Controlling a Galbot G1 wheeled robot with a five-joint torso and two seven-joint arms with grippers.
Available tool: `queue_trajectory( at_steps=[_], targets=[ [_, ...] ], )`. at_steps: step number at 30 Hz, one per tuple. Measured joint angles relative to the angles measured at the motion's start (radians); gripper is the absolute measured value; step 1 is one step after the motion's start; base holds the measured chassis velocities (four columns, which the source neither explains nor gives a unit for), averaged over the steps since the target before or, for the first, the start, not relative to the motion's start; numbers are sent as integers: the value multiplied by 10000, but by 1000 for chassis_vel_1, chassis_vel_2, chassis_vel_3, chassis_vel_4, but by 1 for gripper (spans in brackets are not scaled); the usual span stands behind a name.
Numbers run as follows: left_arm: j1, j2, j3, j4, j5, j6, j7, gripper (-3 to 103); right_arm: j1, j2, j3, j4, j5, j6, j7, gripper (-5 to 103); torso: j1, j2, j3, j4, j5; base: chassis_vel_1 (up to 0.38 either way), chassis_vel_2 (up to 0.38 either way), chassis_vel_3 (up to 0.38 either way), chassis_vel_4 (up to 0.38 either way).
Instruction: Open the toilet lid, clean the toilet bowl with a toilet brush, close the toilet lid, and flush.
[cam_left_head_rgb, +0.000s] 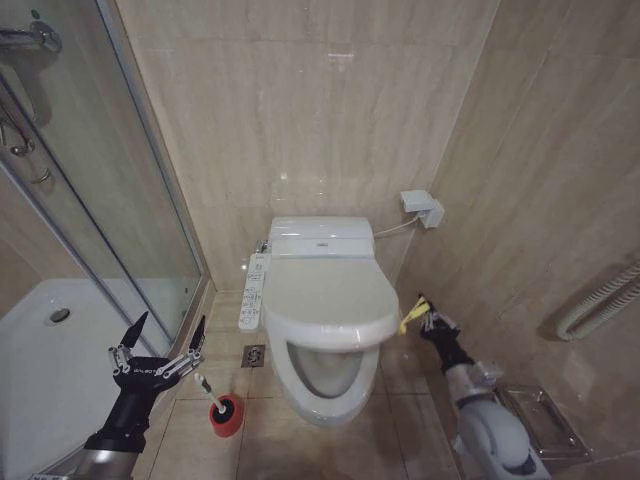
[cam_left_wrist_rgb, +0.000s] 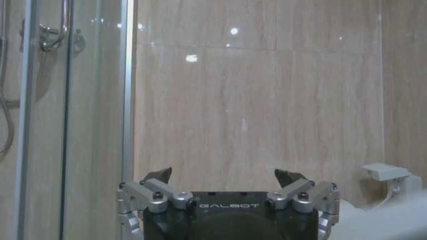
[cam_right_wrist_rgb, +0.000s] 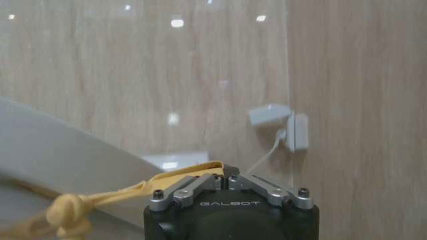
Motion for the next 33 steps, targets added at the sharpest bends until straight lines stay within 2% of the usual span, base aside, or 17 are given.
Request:
queue_trajectory(
  at_steps=[4, 13, 23, 27, 33],
  targets=[
    [0, 0, 0, 0, 0, 0, 0, 100, 516, -156, 202, -25, 414, -261, 231, 1, 1, 0, 1, -11, 1, 0, 0, 0, 0],
    [0, 0, 0, 0, 0, 0, 0, 100, 1890, -495, 189, -627, 849, -582, 399, 1, 1, -1, 1, -5, 1, 0, 0, 0, 0],
    [0, 0, 0, 0, 0, 0, 0, 100, 3898, -791, -578, -1992, 1086, -826, 561, 1, 1, -1, 2, -7, 2, 0, 0, 0, 0],
    [0, 0, 0, 0, 0, 0, 0, 100, 4391, -806, -764, -2386, 1127, -836, 587, 1, 1, -1, 2, -7, 2, 0, 0, 0, 0],
    [0, 0, 0, 0, 0, 0, 0, 100, 5921, -706, -1313, -3566, 1160, -845, 636, 1, 2, -3, 3, -9, 2, 0, 0, 0, 0]
  ],
)
